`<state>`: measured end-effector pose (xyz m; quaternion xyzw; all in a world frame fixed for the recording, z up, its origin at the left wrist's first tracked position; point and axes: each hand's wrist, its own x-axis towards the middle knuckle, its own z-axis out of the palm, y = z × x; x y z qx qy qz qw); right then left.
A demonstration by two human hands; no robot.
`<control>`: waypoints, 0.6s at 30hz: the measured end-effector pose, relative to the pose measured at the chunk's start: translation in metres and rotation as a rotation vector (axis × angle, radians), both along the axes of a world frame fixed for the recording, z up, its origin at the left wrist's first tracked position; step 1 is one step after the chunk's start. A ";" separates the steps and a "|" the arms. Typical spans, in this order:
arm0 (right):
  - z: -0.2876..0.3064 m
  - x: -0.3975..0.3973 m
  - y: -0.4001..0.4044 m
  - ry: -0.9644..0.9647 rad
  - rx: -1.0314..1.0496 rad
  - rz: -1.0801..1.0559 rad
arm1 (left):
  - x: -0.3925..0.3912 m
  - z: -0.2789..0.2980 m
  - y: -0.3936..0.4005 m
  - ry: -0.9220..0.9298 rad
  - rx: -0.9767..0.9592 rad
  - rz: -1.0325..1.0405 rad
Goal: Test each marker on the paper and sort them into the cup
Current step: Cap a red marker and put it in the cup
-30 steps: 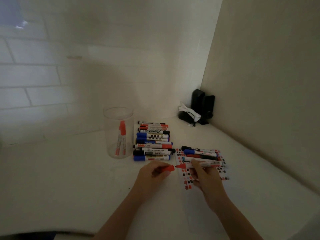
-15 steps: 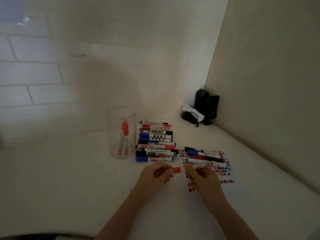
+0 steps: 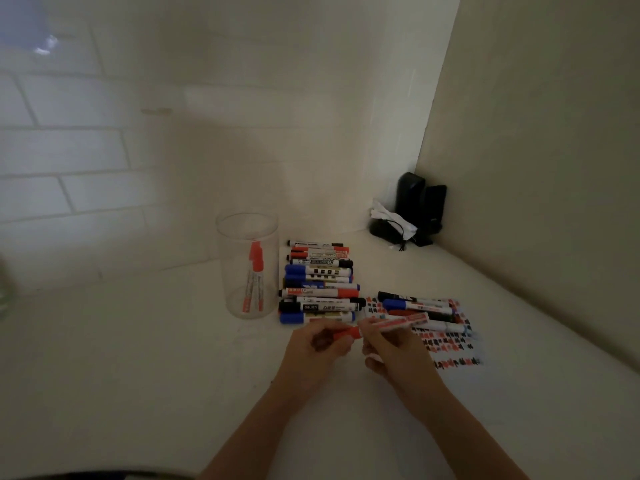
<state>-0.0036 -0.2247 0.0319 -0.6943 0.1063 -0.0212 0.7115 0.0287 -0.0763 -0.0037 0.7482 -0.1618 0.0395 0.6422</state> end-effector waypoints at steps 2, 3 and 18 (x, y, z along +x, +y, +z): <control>0.007 -0.002 -0.009 0.050 0.042 0.017 | 0.001 -0.002 0.001 -0.007 0.002 0.021; 0.009 -0.004 -0.017 0.064 0.053 -0.001 | 0.002 -0.004 0.002 -0.003 -0.009 0.031; 0.001 0.002 -0.096 -0.134 -1.176 0.106 | 0.008 -0.008 0.013 -0.300 0.476 0.132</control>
